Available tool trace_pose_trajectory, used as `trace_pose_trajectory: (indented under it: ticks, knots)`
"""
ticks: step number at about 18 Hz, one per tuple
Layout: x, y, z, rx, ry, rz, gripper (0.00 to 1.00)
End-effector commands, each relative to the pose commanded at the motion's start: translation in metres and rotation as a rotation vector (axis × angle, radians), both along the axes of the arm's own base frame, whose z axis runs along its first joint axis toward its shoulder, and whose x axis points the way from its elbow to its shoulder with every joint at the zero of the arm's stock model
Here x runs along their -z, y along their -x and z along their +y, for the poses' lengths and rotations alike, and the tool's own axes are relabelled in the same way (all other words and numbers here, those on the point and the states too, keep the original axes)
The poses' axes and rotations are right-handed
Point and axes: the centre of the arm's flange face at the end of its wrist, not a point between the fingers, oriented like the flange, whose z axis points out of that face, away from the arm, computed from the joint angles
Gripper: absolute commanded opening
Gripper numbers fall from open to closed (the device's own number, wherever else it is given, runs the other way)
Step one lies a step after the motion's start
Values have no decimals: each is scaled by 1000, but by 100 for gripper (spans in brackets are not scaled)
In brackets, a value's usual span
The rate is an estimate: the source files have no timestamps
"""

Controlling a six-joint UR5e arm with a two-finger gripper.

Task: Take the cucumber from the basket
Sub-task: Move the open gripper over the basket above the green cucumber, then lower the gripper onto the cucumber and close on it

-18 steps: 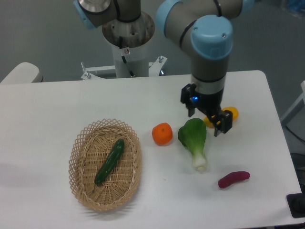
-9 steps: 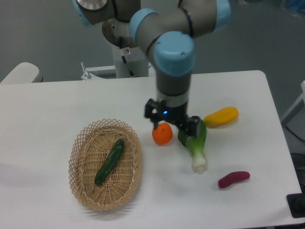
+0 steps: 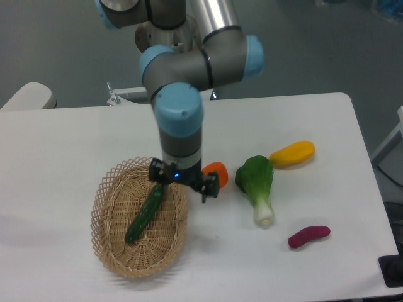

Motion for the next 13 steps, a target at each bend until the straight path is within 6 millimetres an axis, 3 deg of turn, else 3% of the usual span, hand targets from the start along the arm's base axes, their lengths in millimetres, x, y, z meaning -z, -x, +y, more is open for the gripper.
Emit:
trace_pose_trajectory:
  ticks: [8,13]
  knots:
    - [40,-35,22,63,45,-34,100]
    - [54,-47,22,78,48,-34,100]
